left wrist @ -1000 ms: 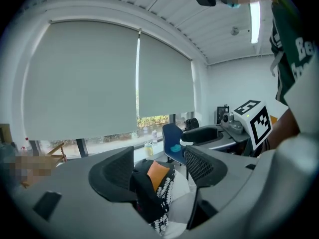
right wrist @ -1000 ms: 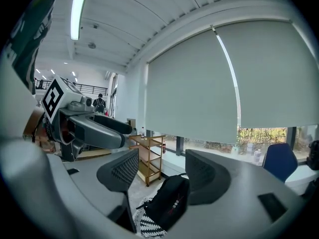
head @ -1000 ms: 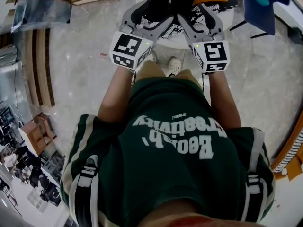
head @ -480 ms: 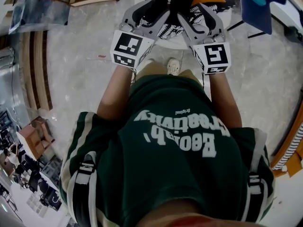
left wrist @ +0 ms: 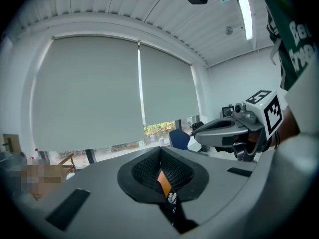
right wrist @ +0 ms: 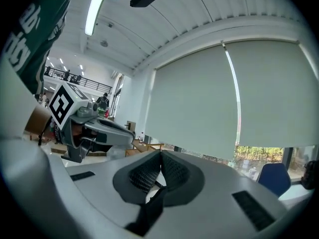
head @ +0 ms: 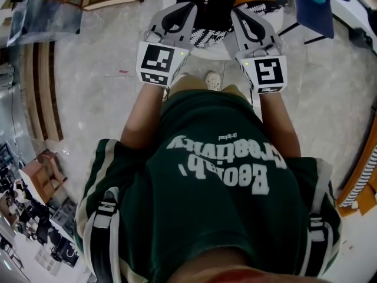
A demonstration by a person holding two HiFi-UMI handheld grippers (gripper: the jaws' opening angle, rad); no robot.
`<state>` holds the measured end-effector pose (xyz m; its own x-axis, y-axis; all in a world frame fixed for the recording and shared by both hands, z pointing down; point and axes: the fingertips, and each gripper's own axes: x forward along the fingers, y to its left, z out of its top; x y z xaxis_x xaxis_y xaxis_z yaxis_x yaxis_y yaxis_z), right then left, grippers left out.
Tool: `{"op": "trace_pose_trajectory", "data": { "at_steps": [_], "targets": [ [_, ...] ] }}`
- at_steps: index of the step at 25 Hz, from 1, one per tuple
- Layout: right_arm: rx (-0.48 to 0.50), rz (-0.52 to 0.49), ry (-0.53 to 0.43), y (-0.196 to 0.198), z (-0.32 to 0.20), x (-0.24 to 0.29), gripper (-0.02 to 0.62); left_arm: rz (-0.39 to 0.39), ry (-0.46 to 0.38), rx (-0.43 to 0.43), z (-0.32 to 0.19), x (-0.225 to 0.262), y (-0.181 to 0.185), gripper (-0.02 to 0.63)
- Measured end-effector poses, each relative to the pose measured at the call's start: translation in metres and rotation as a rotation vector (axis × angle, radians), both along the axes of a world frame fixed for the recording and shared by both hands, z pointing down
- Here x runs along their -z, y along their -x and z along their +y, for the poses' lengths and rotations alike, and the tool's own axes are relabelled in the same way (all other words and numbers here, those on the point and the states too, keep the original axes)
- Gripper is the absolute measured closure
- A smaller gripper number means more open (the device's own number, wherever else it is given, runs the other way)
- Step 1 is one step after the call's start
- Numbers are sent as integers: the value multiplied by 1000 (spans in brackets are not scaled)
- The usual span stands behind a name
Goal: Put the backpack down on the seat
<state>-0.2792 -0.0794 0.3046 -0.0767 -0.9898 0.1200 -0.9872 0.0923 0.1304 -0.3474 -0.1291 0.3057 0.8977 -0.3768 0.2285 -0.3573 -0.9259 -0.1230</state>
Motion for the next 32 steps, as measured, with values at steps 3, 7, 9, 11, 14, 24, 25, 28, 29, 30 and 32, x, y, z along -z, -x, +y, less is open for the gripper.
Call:
{"op": "trace_pose_trajectory", "data": {
  "at_steps": [3,7,9,11,14,24,25,28,29,30,32],
  "targets": [
    [26,-5,-8,7,2,2,561,12,-27,26,-2,3,6,588],
    [36,6,-8,14,3,3,561,22,-26,37,-1,5,13,588],
    [39,11,-9,16,3,3,561,24,-26,39,-1,6,15,588],
    [37,10,-11,16,3,5,561,24,-27,39,-1,7,16,588],
    [38,11,-14,17,3,6,561,23,-29,37,1,7,16,588],
    [33,8,-16,7,7,3,561,23,-38,26,7,7,4,588],
    [32,10,-16,6,7,3,561,24,-39,26,7,8,3,588],
    [30,12,-16,4,8,3,561,23,-40,25,6,8,1,588],
    [28,11,-16,4,8,3,561,21,-40,25,6,8,1,588],
    [28,12,-15,4,8,3,561,20,-40,24,6,7,1,588],
    [29,16,-13,3,7,1,561,17,-41,22,5,6,0,588]
  ]
}}
